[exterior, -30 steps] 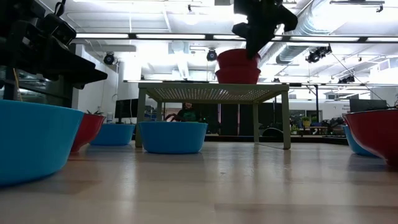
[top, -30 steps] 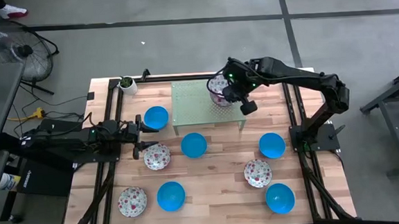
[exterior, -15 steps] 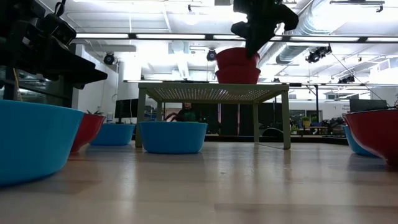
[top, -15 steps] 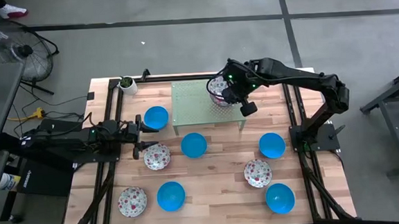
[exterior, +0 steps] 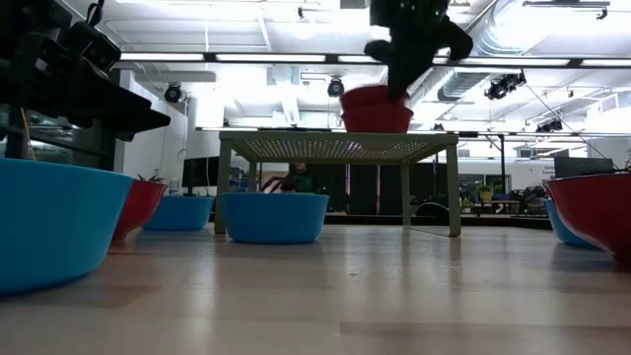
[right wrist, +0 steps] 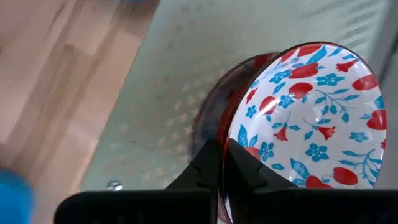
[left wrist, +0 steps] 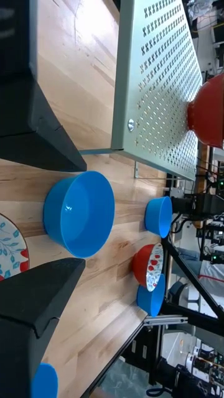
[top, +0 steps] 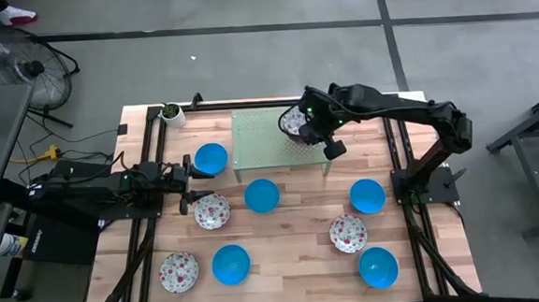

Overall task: Pick & Place Mini bowls
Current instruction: Stack the red bowl on top of the red bowl on the shelf

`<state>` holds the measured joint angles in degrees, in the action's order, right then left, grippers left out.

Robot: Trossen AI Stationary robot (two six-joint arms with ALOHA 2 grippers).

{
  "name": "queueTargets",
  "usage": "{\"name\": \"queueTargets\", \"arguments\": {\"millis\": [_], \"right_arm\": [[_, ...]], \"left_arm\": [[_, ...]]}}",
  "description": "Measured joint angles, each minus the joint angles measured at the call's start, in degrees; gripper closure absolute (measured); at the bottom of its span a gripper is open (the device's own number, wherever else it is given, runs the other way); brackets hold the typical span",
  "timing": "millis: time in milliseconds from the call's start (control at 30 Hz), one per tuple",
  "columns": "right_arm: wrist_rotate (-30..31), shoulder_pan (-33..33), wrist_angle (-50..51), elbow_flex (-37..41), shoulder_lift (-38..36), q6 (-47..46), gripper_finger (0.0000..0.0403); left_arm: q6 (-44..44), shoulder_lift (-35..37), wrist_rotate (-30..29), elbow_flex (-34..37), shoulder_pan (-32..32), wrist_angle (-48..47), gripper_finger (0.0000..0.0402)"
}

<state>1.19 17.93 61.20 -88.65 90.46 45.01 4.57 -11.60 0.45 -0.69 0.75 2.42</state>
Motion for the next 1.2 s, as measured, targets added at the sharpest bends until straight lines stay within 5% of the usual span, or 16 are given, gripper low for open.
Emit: {"name": "queueTargets", "arguments": {"millis": [867, 1200], "right_arm": [[1.63, 0.03, -1.92, 3.0, -0.21, 1.55, 0.0402], [1.81, 0.03, -1.7, 3.0, -0.21, 1.36, 0.0349]], "left_arm": [[0.01, 0.01, 0.0, 0.0, 0.0, 0.0, 0.0168], [0.01, 0.0, 0.0, 0.0, -0.02, 0.0, 0.0168]]}}
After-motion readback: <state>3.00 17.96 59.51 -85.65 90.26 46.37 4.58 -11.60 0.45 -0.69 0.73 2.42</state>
